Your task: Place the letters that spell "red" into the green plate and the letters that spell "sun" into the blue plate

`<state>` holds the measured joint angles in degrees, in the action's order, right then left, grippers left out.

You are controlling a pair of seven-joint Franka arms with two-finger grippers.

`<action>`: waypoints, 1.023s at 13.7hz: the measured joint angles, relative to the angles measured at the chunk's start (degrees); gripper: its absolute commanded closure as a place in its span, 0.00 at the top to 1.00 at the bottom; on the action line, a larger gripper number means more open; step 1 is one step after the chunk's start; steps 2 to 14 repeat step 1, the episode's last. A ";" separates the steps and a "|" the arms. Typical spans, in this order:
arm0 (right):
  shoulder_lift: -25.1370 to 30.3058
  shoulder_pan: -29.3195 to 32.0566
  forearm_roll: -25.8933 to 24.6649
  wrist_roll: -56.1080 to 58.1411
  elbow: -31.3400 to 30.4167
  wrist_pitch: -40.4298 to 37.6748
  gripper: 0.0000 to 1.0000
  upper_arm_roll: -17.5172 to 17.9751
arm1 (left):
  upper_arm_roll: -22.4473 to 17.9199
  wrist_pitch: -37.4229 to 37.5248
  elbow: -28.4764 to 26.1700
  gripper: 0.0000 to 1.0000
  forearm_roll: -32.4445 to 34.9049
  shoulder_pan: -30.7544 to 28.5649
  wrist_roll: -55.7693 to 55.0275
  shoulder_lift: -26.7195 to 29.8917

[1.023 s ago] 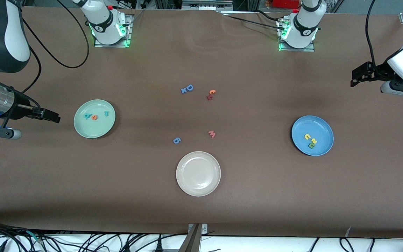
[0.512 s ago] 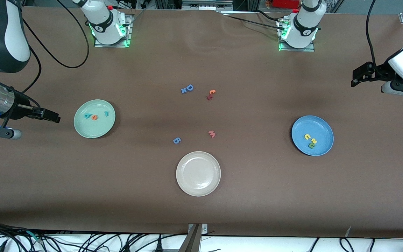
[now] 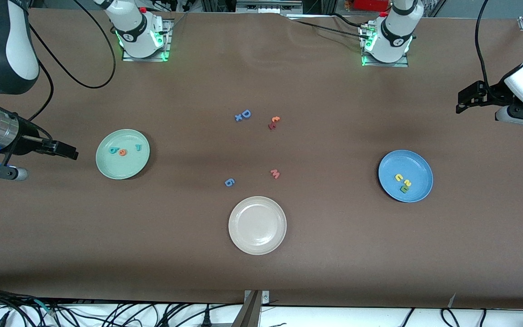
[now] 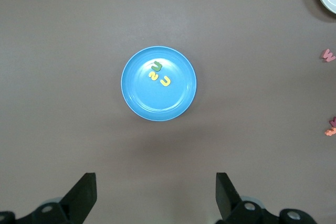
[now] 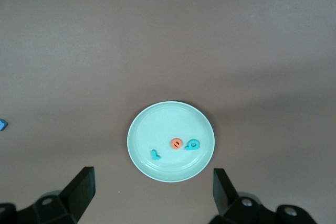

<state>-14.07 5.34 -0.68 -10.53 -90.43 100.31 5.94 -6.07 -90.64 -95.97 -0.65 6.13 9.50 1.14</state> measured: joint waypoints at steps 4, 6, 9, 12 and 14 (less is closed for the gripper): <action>0.00 0.00 0.00 0.00 0.00 0.03 0.99 0.00 | -0.01 -0.05 0.00 1.00 0.00 0.00 0.00 0.00; 0.00 0.00 0.00 0.00 0.00 0.03 0.99 0.00 | -0.01 -0.05 0.00 1.00 0.00 0.00 0.00 0.00; 0.00 0.00 0.00 0.00 0.00 0.03 0.99 0.00 | -0.01 -0.05 0.00 1.00 0.00 0.00 0.00 0.00; 0.00 0.00 0.00 0.00 0.00 0.03 0.99 0.00 | -0.01 -0.05 0.00 1.00 0.00 0.00 0.00 0.00; 0.00 0.00 0.00 0.00 0.00 0.03 0.99 0.00 | -0.01 -0.05 0.00 1.00 0.00 0.00 0.00 0.00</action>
